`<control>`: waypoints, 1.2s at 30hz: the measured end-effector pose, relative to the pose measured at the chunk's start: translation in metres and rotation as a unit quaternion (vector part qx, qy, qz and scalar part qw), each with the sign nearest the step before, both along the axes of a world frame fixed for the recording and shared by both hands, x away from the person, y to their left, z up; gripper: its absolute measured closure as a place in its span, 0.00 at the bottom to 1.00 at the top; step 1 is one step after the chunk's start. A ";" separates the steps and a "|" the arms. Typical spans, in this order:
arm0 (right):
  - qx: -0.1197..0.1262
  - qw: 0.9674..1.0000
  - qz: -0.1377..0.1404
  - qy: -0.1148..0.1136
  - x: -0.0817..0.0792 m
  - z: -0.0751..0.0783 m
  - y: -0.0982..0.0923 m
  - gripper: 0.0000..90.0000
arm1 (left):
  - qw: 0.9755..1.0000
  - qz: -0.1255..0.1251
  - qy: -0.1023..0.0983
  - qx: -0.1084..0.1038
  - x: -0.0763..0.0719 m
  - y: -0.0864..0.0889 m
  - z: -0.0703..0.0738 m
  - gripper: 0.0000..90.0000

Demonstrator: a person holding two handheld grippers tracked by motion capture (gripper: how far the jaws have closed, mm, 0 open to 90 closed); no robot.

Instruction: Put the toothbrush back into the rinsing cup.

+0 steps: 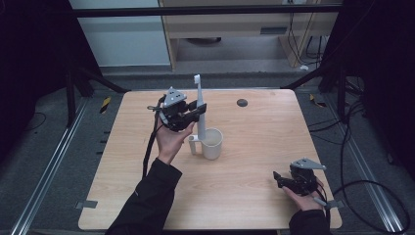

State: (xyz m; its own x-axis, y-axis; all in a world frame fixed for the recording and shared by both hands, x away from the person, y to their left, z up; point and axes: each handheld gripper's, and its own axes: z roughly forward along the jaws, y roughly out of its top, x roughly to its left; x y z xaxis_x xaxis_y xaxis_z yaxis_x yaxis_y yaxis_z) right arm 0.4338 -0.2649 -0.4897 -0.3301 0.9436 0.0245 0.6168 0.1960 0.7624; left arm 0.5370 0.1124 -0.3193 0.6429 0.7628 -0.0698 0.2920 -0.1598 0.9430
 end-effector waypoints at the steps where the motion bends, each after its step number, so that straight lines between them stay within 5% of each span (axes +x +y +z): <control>1: 0.000 1.000 0.000 0.000 0.000 0.000 0.000 0.33 | 1.000 -0.002 0.002 0.001 0.002 -0.004 -0.002 0.75; 17: 0.003 1.000 0.002 0.000 0.000 -0.001 0.000 0.33 | 0.999 -0.015 0.031 0.031 0.018 -0.027 -0.028 0.75; 36: 0.002 1.000 0.003 0.001 0.001 -0.001 0.000 0.33 | 0.993 -0.020 0.083 0.076 0.026 -0.038 -0.073 0.75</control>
State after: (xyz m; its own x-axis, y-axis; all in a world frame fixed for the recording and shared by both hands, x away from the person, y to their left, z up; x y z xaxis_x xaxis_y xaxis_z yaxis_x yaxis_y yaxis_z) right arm 0.4347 -0.2647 -0.4910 -0.3353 0.9417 0.0288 0.6178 0.1967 0.7613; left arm 0.5628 0.0747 -0.3920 0.6621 0.7468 -0.0624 0.4315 -0.3118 0.8465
